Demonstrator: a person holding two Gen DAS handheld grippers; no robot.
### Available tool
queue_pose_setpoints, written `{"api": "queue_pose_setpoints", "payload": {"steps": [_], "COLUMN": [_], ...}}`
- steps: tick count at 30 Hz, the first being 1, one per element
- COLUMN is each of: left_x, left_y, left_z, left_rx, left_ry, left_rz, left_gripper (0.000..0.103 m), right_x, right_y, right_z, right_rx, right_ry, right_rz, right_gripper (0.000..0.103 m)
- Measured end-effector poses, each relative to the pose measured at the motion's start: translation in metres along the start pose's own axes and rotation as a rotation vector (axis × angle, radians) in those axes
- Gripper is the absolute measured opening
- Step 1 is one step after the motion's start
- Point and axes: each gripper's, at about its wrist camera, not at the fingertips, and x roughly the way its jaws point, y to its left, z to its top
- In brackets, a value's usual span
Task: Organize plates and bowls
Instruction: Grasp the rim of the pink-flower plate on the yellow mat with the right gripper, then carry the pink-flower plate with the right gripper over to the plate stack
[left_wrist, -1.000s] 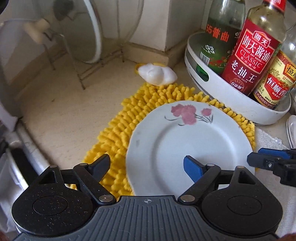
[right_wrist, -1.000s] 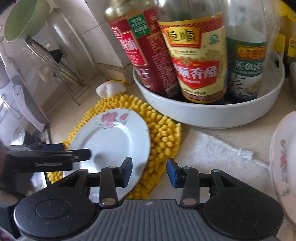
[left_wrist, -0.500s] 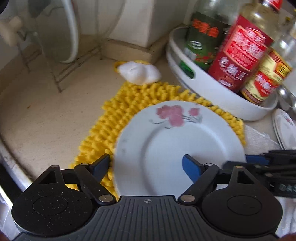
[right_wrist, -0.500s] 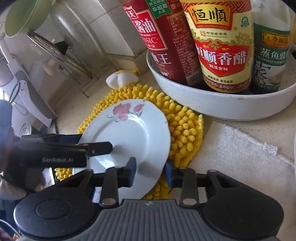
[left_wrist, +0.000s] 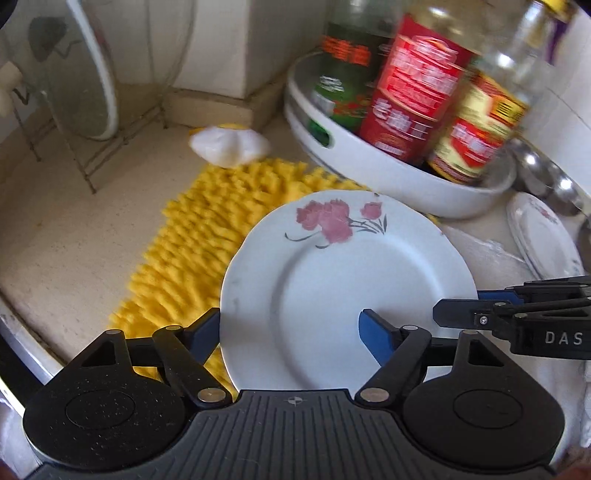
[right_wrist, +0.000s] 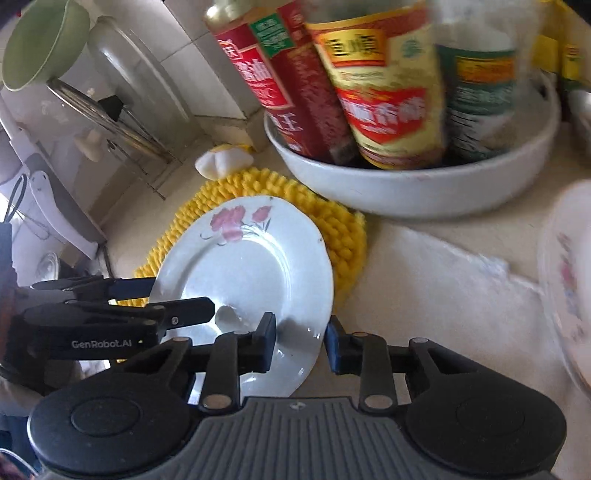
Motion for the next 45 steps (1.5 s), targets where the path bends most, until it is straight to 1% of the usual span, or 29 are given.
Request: {"api": "queue_pose_setpoints", "payload": {"steps": [2,3,4,6,8,10,11,14,17,20,22,25,27,30,35,45], "left_x": [0.002,0.005,0.008,0.008,0.009,0.009,0.010,0.012,0.014,0.017,0.017,0.012,0.006,-0.001,-0.004,0.007], "left_y": [-0.009,-0.012,-0.014,-0.015,-0.013,-0.010,-0.008,-0.008,-0.014,-0.024,-0.036,-0.045,-0.053,-0.064,-0.078,-0.119], "left_z": [-0.006,-0.008,-0.009,-0.009,-0.006,-0.007,-0.007,-0.007,-0.008,-0.009,-0.010,-0.011,-0.013,-0.015,-0.014,-0.023], "left_rx": [0.024,0.034,0.044,0.069,0.077,0.087,0.087,0.082,0.091,0.090,0.102,0.094,0.109,0.124,0.133,0.228], "left_ry": [0.020,0.029,0.028,0.012,0.008,-0.003,-0.003,-0.006,-0.011,-0.009,-0.015,-0.013,-0.028,-0.035,-0.021,-0.012], "left_rz": [-0.032,-0.044,-0.041,-0.021,0.026,0.063,0.061,0.045,0.014,0.007,0.044,0.082,0.107,0.123,0.107,0.041], "left_gripper": [0.084,0.083,0.083,0.083,0.089,0.091,0.091,0.090,0.091,0.092,0.094,0.093,0.092,0.092,0.088,0.086], "right_x": [-0.005,-0.006,-0.006,-0.007,-0.010,-0.010,-0.009,-0.003,-0.001,-0.001,-0.001,-0.006,-0.013,-0.023,-0.041,-0.075], "right_y": [-0.007,-0.012,-0.017,-0.020,-0.017,-0.015,-0.014,-0.007,-0.007,-0.007,-0.007,-0.012,-0.014,-0.020,-0.033,-0.060], "right_z": [-0.007,-0.009,-0.010,-0.013,-0.016,-0.017,-0.017,-0.017,-0.017,-0.018,-0.017,-0.019,-0.022,-0.026,-0.031,-0.052], "right_rx": [0.021,0.038,0.065,0.078,0.068,0.058,0.054,0.044,0.056,0.053,0.044,0.050,0.041,0.054,0.081,0.175], "right_ry": [0.000,0.003,0.003,0.004,-0.011,-0.015,-0.014,-0.015,-0.031,-0.039,-0.034,-0.036,-0.049,-0.068,-0.094,-0.147], "right_rz": [-0.022,-0.023,-0.012,-0.010,-0.017,-0.027,-0.032,-0.052,-0.056,-0.053,-0.054,-0.033,-0.024,-0.008,-0.013,-0.068], "right_gripper": [0.049,0.049,0.049,0.049,0.049,0.049,0.049,0.055,0.055,0.055,0.055,0.055,0.055,0.055,0.055,0.055]}}
